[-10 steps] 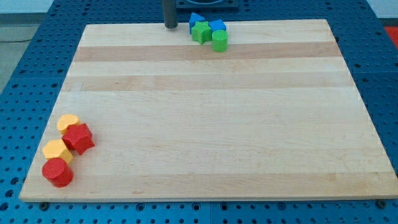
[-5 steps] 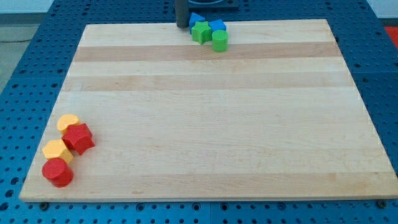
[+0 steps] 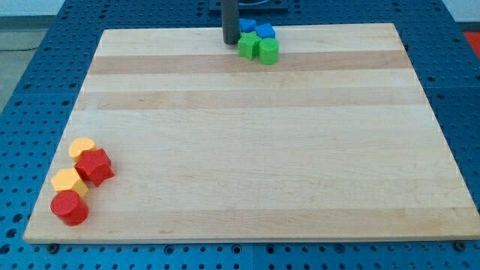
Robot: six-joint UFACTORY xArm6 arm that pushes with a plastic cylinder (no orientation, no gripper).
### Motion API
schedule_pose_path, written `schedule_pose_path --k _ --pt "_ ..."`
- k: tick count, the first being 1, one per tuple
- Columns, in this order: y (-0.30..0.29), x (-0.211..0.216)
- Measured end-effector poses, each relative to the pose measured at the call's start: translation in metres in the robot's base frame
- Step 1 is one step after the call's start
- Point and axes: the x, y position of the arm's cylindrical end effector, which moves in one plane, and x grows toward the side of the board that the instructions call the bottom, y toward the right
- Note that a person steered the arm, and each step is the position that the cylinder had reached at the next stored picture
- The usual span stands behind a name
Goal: Push the blue triangle diagonal bottom right to the green circle
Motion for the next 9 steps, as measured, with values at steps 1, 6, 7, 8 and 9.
schedule_pose_path --k 1,6,7,8,9 --pt "-0.016 -0.024" --pt "0.106 -0.024" --pt "0.121 -0.012" --pt "0.143 0.000" --pt "0.171 0.000"
